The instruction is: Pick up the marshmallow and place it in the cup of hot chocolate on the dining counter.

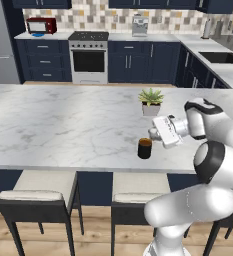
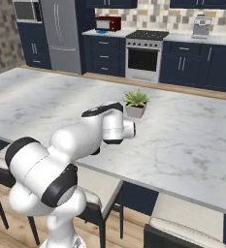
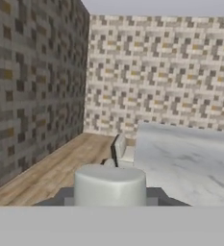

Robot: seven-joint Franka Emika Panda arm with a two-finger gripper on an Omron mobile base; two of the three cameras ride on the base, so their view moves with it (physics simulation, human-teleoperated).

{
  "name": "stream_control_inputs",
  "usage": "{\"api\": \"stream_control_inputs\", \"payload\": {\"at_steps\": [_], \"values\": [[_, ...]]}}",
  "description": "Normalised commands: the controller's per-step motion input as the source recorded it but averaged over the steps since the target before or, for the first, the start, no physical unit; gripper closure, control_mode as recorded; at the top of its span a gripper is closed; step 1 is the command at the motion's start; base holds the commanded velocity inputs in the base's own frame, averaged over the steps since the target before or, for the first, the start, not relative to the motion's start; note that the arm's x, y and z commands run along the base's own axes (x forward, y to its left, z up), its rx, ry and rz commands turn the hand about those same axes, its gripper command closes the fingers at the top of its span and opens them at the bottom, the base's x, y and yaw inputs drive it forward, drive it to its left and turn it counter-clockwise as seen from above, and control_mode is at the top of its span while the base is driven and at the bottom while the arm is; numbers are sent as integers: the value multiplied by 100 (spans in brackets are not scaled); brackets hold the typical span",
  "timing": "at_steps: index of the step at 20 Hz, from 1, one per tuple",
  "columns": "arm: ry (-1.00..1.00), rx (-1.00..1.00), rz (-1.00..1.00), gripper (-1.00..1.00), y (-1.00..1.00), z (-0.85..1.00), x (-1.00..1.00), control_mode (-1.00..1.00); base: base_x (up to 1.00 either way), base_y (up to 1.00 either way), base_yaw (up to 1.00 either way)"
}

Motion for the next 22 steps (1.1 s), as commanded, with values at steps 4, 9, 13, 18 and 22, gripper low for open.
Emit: {"api": "stream_control_inputs", "payload": {"at_steps": [4,9,13,18,22], "values": [[11,0,0,100,-2,-29,71,-100,0,0,0],[6,0,0,100,-39,-19,42,-100,0,0,0],[5,0,0,100,-31,-16,34,-100,0,0,0],[1,0,0,100,-9,-27,17,-100,0,0,0],[0,0,0,100,0,-17,0,-100,0,0,0]]}}
